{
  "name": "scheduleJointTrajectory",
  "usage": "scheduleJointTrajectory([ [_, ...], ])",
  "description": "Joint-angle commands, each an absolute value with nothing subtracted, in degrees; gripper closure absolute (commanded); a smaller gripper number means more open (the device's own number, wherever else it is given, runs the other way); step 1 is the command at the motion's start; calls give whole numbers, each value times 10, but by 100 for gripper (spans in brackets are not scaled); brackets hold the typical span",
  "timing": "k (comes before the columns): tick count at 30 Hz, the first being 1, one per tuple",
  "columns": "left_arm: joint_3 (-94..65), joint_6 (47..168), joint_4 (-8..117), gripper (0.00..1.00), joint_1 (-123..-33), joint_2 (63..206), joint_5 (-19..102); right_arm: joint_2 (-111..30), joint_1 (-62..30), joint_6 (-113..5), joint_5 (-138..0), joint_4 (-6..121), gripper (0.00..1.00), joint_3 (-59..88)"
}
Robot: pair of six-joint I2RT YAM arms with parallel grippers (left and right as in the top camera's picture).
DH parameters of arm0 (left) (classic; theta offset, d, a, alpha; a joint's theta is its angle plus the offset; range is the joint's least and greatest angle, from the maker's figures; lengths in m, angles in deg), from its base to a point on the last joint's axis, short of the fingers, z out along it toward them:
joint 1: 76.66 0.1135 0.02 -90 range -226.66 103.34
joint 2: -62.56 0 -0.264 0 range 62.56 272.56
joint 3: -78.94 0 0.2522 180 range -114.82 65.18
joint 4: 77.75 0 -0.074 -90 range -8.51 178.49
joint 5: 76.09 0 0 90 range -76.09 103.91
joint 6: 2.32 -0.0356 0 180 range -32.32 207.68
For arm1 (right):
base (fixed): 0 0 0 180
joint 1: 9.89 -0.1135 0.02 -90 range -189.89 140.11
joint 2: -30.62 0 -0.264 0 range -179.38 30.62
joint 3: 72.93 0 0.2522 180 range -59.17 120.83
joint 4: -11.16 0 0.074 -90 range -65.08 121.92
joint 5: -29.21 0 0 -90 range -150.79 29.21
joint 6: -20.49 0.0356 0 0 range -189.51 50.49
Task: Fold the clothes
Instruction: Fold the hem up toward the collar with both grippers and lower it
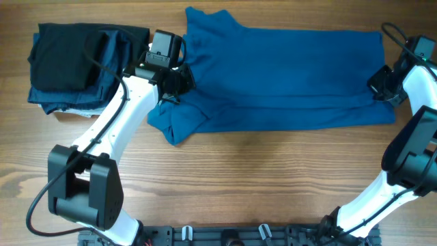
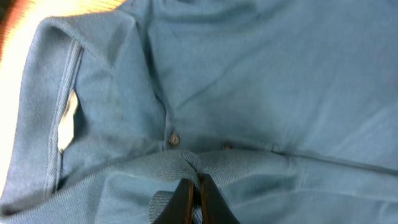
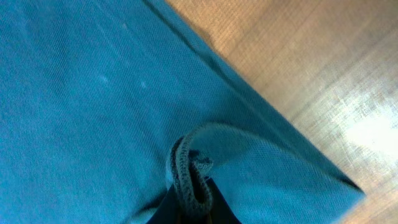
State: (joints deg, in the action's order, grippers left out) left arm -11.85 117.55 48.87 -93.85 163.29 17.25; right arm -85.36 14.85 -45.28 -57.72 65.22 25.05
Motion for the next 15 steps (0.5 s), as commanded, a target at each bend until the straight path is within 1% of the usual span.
scheduleJointTrajectory([
  [1,-125,1137,511,94,-937,1639,151,-868,147,-471,-569,617,91,256],
  [2,-125,1129,518,92,-937,1639,151,-868,147,-471,-569,608,89,256],
  [3,-125,1120,524,87,-937,1639,151,-868,147,-471,-569,599,82,256],
  [4,-125,1118,529,78,-937,1639,151,-868,147,-471,-569,591,69,256],
  [6,-131,1115,532,52,-937,1636,149,-867,147,-476,-569,579,53,256],
  [7,-139,1106,532,42,-937,1634,148,-866,147,-492,-570,574,44,258],
  [8,-152,1101,528,28,-937,1632,145,-865,147,-505,-571,571,33,261],
  [10,-176,1101,517,20,-937,1626,133,-860,147,-541,-581,572,24,269],
  [13,-225,1107,469,14,-937,1607,129,-837,147,-593,-603,612,23,286],
  [15,-242,1111,435,13,-937,1595,129,-818,147,-595,-604,646,23,290],
])
